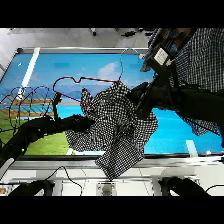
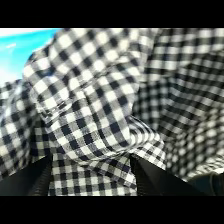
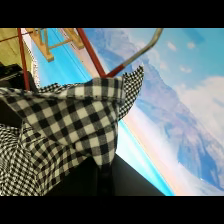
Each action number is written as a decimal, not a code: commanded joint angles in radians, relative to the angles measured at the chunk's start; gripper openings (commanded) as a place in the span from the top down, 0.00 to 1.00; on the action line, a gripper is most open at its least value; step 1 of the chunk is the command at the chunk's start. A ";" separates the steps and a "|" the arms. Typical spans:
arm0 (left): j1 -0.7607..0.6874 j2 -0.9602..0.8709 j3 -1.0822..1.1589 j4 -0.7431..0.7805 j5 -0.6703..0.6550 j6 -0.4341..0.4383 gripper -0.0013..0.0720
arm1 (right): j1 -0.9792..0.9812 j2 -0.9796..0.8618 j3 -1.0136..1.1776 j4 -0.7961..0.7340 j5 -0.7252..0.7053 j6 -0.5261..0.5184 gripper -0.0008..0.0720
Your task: Fold the clothes and pants, and hang the long-sleeved shirts on hangers.
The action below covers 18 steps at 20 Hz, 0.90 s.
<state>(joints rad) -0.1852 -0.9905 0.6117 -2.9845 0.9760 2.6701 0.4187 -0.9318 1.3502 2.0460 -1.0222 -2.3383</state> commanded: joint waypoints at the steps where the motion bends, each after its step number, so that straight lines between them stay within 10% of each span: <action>1: 0.000 -0.001 0.002 0.000 -0.019 0.008 0.28 | 0.000 0.024 0.000 0.020 -0.037 0.000 0.94; 2: 0.000 -0.001 0.002 0.000 -0.020 0.008 0.38 | 0.000 0.026 0.000 0.032 -0.058 0.000 0.94; 4: 0.000 -0.001 0.002 0.000 -0.032 0.007 0.90 | 0.000 0.026 0.000 0.053 -0.086 0.000 0.94; 5: 0.000 -0.001 0.002 0.000 -0.037 0.007 0.94 | 0.000 0.026 0.000 0.056 -0.094 0.000 0.94; 11: 0.000 0.000 0.002 0.000 -0.007 0.048 0.93 | 0.000 0.026 0.000 0.053 -0.097 0.000 0.94; 13: 0.013 -0.001 0.002 0.000 0.018 0.094 0.40 | 0.000 0.026 0.000 0.053 -0.098 0.000 0.94; 18: 0.237 -0.049 0.001 0.000 0.354 0.098 0.33 | 0.000 0.034 0.000 0.080 -0.101 0.000 0.94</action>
<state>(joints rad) -0.0589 -1.0088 0.6125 -2.9841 1.1278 2.7533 0.4187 -0.9024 1.3502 2.1029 -1.1225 -2.3383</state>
